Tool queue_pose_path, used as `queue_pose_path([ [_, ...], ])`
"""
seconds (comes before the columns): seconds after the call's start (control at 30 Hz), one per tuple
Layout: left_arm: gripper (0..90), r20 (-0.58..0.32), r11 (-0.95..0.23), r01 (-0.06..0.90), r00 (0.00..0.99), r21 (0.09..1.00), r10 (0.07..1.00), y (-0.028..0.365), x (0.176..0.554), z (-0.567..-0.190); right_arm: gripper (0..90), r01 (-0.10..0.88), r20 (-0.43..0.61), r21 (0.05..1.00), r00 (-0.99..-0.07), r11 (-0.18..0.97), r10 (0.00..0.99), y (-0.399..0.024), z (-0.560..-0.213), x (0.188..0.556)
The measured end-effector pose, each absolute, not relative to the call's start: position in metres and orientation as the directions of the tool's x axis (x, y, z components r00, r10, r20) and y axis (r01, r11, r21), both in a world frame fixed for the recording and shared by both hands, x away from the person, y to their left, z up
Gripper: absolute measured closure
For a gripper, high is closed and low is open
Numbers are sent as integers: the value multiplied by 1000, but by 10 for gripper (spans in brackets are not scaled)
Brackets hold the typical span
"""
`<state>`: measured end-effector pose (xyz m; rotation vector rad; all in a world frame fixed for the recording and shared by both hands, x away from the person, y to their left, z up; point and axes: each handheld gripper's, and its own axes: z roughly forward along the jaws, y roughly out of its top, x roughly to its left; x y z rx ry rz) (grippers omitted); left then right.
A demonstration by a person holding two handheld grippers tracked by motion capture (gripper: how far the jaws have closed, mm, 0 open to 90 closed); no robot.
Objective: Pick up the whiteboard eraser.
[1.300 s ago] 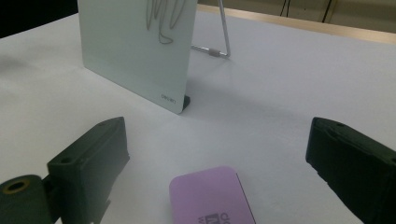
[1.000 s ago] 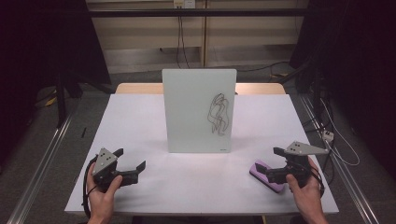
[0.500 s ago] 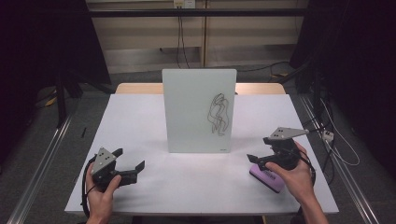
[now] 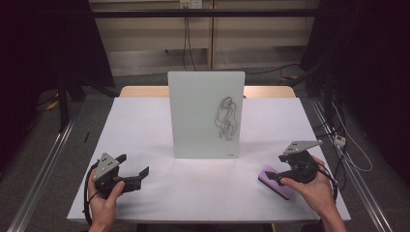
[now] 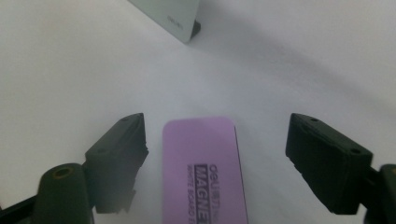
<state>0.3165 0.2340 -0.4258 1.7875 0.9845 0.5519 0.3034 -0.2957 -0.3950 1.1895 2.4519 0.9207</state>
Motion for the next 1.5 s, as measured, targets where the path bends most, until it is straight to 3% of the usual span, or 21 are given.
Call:
queue_pose_path([
  [0.23, 49, -70, -183, 375, 570, 909, 819, 232, 317, -426, 204, 647, 17, 559, -634, 519, 773, -304, -401, 299],
  [0.3, 49, -63, -191, 374, 570, 907, 819, 234, 316, -426, 245, 650, 32, 539, -652, 536, 758, -305, -404, 297],
  [0.4, 49, -65, -187, 377, 565, 907, 822, 235, 315, -426, 218, 655, 42, 521, -660, 547, 750, -305, -408, 298],
  [0.7, 49, -60, -193, 376, 568, 906, 821, 234, 315, -426, 312, 664, 73, 483, -680, 571, 730, -301, -418, 301],
  [0.97, 49, -64, -185, 375, 563, 909, 824, 235, 315, -426, 343, 651, 55, 467, -697, 599, 715, -296, -419, 302],
  [1.1, 49, -65, -175, 369, 555, 913, 829, 235, 314, -425, 400, 646, 53, 450, -708, 616, 704, -296, -421, 301],
  [1.5, 49, -56, -187, 370, 556, 910, 829, 236, 314, -425, 416, 633, 4, 475, -696, 611, 718, -297, -414, 299],
])
